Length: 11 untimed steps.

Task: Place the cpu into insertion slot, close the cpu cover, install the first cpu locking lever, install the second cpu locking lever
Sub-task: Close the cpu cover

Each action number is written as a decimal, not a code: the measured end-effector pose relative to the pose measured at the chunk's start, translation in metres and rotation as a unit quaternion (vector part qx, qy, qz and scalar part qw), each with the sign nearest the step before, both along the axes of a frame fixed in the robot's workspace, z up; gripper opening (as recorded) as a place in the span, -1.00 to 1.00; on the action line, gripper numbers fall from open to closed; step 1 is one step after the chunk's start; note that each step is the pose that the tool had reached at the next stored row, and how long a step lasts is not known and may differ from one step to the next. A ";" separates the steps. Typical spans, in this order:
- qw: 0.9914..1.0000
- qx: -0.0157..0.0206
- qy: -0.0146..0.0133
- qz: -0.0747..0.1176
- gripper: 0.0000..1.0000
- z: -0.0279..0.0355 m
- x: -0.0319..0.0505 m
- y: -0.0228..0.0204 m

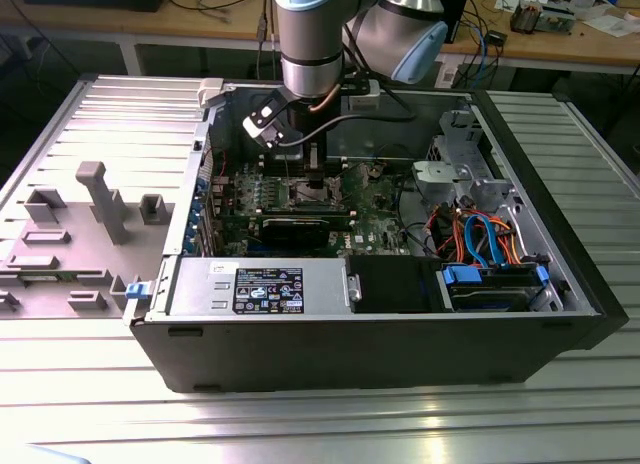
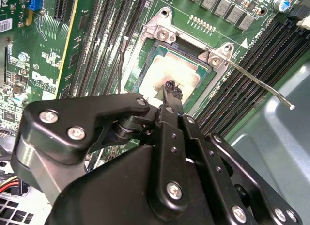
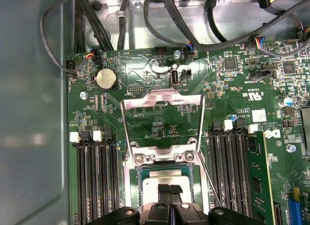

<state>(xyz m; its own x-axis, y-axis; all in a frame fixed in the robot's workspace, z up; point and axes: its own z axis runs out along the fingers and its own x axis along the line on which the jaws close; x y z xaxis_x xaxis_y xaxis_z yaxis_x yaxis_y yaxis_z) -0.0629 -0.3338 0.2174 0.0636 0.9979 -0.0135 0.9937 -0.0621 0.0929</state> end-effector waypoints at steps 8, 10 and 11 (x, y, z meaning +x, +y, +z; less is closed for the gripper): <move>1.000 0.000 0.000 0.000 -0.79 0.0000 0.0000 0.0000; 1.000 0.000 0.000 0.000 -0.79 0.0000 0.0000 0.0000; 1.000 0.000 0.001 0.000 -0.79 0.0000 0.0000 0.0000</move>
